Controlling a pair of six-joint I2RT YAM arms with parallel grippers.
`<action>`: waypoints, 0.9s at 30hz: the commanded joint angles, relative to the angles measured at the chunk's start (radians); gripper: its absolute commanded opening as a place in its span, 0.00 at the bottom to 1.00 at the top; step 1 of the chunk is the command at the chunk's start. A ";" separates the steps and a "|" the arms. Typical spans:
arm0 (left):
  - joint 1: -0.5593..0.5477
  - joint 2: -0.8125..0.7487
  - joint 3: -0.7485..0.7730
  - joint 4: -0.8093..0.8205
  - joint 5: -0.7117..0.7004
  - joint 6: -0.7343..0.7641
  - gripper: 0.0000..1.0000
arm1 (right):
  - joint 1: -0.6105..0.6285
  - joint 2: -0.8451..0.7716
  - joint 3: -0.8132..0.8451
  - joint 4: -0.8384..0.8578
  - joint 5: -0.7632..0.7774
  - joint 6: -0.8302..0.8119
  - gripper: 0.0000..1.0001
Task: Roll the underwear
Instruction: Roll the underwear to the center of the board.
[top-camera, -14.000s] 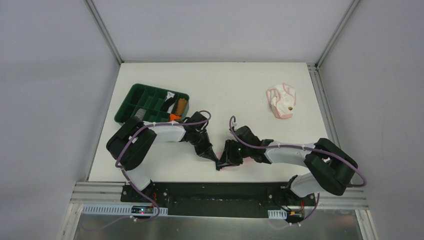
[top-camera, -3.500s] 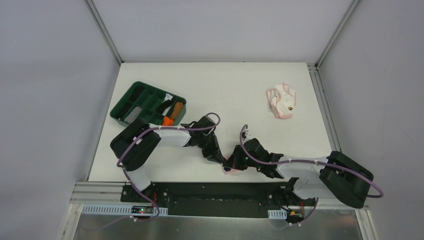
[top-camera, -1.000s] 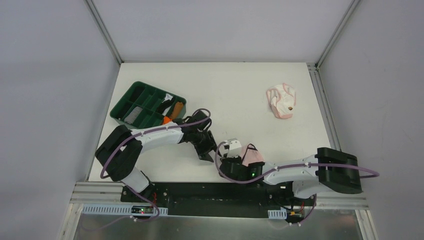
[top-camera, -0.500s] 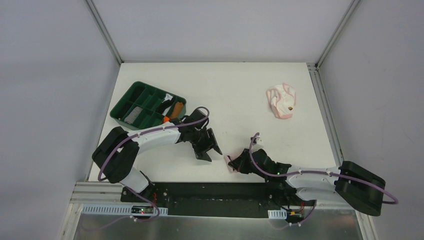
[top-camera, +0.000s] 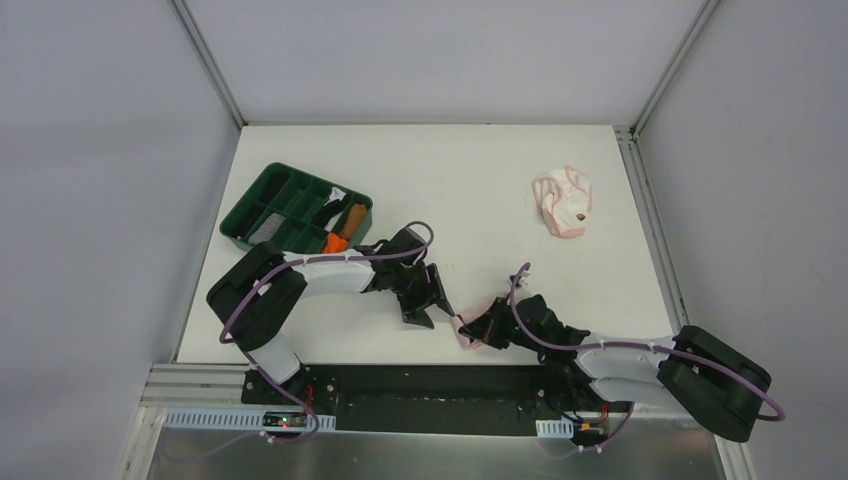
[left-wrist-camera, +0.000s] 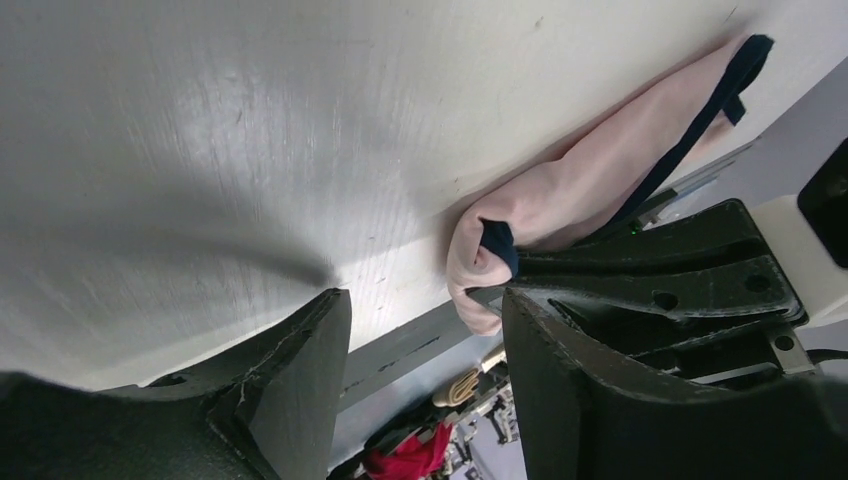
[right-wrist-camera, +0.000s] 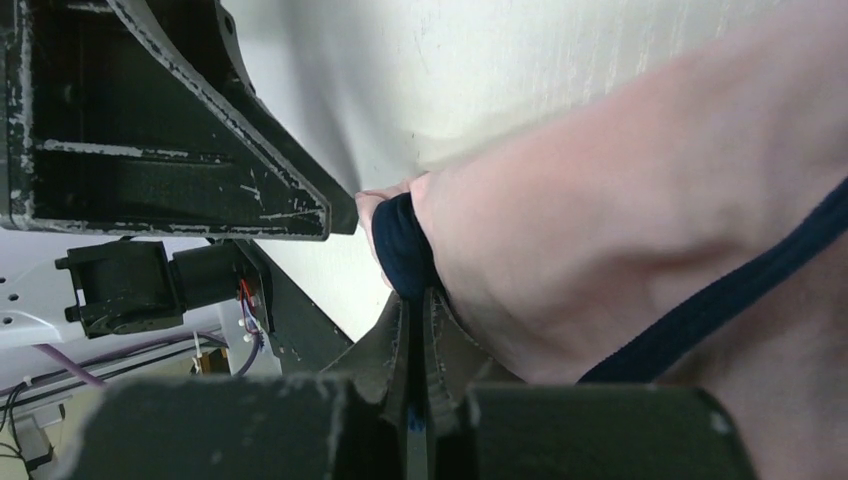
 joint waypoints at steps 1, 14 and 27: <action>-0.021 -0.004 -0.039 0.155 0.001 -0.065 0.57 | -0.006 0.027 -0.013 0.017 -0.049 0.005 0.00; -0.063 0.090 -0.021 0.203 -0.037 -0.131 0.39 | -0.019 0.052 -0.009 0.043 -0.061 0.011 0.00; -0.063 0.155 0.038 0.097 -0.068 -0.103 0.00 | -0.019 -0.111 0.100 -0.265 -0.068 -0.053 0.35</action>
